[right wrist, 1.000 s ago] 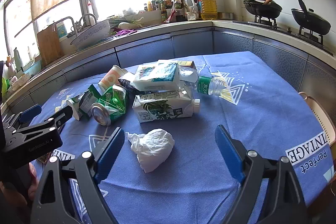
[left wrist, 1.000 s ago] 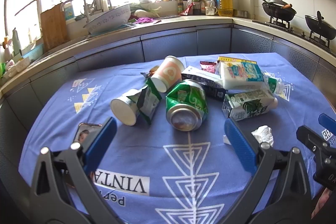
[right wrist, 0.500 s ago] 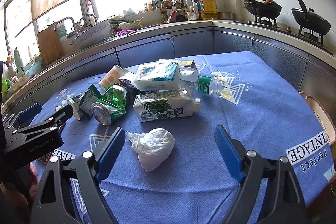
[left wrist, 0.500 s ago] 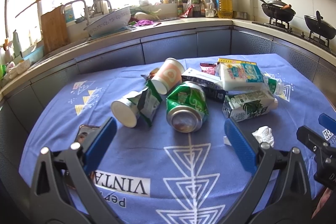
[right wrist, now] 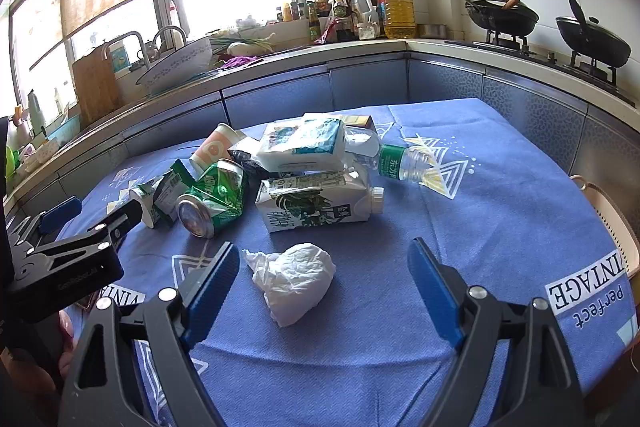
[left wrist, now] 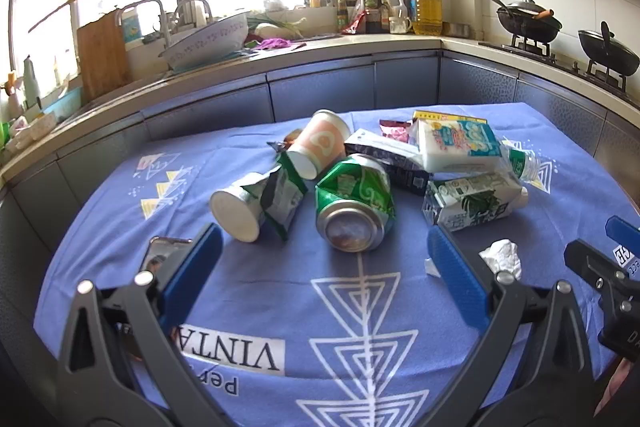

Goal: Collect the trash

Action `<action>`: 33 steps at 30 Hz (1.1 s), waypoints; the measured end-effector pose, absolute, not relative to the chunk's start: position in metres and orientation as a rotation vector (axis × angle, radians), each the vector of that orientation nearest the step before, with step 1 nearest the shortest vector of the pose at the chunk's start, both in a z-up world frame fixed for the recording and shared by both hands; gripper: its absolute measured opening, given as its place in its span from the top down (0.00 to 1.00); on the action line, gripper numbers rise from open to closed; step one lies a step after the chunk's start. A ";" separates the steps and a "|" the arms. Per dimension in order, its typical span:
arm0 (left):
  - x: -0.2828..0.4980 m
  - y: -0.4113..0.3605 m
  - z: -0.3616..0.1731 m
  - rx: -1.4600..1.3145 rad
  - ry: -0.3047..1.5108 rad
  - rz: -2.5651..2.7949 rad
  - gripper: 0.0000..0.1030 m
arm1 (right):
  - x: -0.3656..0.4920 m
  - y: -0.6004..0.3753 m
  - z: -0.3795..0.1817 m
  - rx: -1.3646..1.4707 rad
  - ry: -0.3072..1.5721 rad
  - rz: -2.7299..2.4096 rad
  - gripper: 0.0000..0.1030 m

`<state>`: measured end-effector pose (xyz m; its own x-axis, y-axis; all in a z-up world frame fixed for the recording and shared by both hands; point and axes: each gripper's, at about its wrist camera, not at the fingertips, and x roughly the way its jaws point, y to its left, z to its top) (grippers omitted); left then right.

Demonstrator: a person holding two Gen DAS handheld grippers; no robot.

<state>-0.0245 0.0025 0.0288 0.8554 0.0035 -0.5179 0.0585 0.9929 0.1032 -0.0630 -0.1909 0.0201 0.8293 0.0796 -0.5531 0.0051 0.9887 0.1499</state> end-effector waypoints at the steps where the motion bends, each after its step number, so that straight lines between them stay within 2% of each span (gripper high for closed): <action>1: -0.024 0.002 0.029 0.117 0.543 -0.029 0.04 | -0.063 -0.191 0.020 0.147 0.593 0.041 0.18; 26: -0.012 0.016 0.018 0.112 0.588 -0.055 0.04 | -0.059 -0.186 0.015 0.149 0.620 0.054 0.20; 33: 0.009 0.051 -0.001 -0.042 0.737 -0.179 0.04 | -0.046 -0.188 0.000 0.168 0.703 0.082 0.22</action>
<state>0.0089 0.0514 -0.0010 0.7261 -0.1770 -0.6644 0.1474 0.9839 -0.1011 -0.0461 -0.1878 -0.0003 0.7603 0.1312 -0.6362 -0.0180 0.9833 0.1813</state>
